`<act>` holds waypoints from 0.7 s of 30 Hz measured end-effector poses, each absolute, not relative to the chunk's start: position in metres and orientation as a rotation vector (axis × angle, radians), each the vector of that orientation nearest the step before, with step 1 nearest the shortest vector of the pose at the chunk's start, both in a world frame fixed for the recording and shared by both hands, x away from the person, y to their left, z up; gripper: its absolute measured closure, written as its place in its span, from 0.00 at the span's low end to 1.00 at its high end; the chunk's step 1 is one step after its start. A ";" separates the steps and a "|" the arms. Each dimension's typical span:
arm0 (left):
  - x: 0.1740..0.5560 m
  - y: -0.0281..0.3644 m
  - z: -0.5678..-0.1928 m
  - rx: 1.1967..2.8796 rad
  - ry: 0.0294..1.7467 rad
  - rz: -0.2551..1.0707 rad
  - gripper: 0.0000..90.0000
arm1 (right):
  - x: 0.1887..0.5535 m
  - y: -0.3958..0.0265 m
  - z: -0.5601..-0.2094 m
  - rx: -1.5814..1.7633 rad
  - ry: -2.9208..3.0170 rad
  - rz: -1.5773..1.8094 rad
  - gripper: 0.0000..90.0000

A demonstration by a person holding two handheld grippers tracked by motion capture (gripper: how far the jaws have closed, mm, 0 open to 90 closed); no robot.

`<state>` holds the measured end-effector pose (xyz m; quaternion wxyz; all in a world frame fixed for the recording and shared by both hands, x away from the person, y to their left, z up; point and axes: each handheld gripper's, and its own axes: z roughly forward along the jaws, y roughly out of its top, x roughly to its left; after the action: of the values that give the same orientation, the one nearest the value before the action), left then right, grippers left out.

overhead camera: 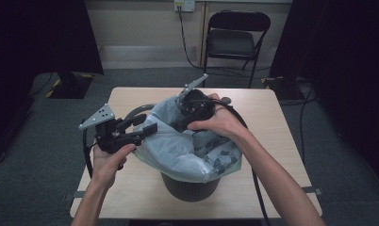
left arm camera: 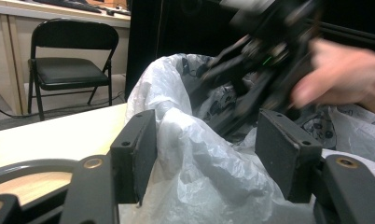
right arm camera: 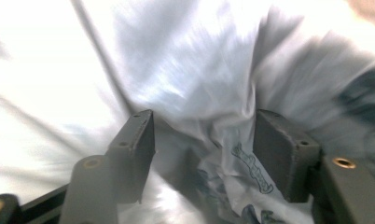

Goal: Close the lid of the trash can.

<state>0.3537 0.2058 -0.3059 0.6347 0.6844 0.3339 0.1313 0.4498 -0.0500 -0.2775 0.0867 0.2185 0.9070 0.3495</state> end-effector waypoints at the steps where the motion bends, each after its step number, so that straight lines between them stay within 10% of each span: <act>1: 0.354 0.207 -0.306 1.566 0.759 0.300 0.44 | 0.446 -0.052 -0.270 0.642 2.701 1.085 0.43; 21: 0.355 0.207 -0.308 1.546 0.774 0.307 0.44 | 0.387 -0.008 -0.300 0.253 3.078 0.912 0.50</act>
<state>0.3554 0.2074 -0.3078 0.6387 0.6775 0.3392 0.1345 0.3866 -0.0084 -0.2997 -0.0396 0.0785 0.9551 0.2830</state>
